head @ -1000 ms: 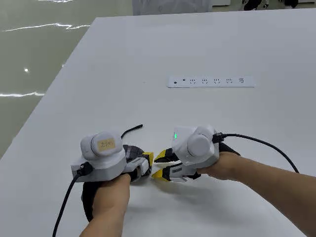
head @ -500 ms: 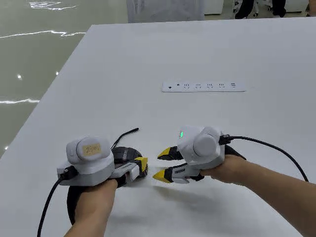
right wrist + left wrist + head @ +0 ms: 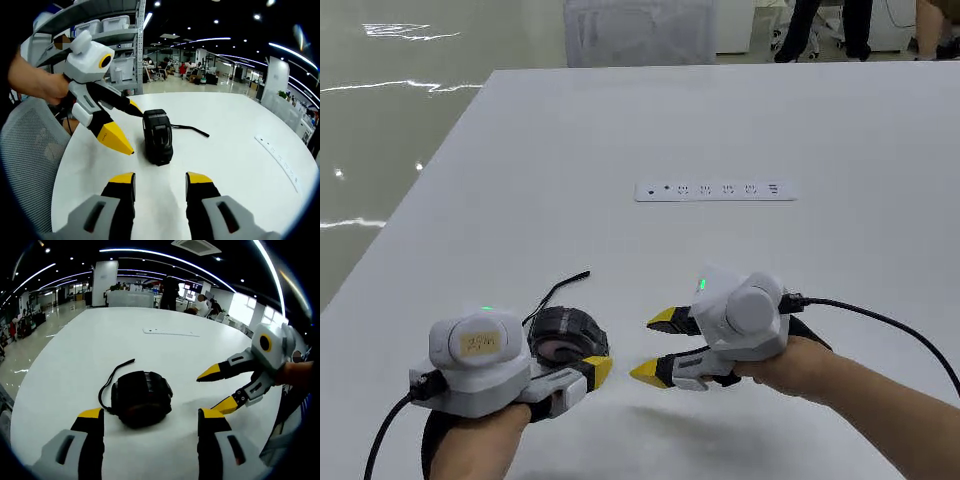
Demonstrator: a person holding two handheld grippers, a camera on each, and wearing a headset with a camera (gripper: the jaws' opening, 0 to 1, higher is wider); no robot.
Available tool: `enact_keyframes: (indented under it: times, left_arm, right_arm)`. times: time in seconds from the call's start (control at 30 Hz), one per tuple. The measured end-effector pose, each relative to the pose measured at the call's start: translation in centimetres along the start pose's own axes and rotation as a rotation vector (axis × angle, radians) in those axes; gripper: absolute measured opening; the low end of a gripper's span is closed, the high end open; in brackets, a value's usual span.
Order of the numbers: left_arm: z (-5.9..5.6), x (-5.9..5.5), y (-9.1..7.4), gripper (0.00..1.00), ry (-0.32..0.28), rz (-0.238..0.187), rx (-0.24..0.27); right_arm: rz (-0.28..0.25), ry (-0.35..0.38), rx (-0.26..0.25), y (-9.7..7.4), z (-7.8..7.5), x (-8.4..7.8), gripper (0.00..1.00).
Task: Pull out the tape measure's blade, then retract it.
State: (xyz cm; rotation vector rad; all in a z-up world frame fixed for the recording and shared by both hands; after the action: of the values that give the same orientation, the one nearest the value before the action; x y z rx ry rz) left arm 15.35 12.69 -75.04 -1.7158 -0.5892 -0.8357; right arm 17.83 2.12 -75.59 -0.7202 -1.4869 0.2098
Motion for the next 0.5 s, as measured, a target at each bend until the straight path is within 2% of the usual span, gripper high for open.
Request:
enact_keyframes:
  times: [0.13, 0.2, 0.33, 0.5]
  left_arm:
    - [-0.6, -0.1, -0.4, 0.76, 0.061, 0.008, -0.053]
    - [-0.7, -0.2, -0.8, 0.77, 0.080, 0.016, -0.054]
    - [-1.0, -0.6, -1.0, 0.78, 0.110, 0.029, -0.092]
    - [-1.8, -0.5, -1.5, 0.80, 0.154, 0.023, -0.121]
  right_arm:
    - [-0.008, 0.015, -0.025, -0.9, -0.1, 0.1, 0.43]
    - [-0.010, 0.026, -0.033, -1.4, 0.0, 0.1, 0.44]
    - [-0.010, 0.033, -0.053, -2.4, 0.2, 0.0, 0.47]
    - [-0.015, 0.047, -0.082, -3.7, 0.3, -0.6, 0.50]
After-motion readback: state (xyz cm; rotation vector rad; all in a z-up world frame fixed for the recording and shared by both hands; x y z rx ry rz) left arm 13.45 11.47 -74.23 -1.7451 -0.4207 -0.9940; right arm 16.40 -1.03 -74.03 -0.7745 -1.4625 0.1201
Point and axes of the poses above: the centre of the closed fingertips' face, and the gripper's own axes: y roughly forward along the fingers, z roughly to its left, x roughly out of its top, the point moved 1 cm from there along -y, roughly backward along the fingers, and after that the axes turned 4 degrees about -x, right-handed, at the moved point
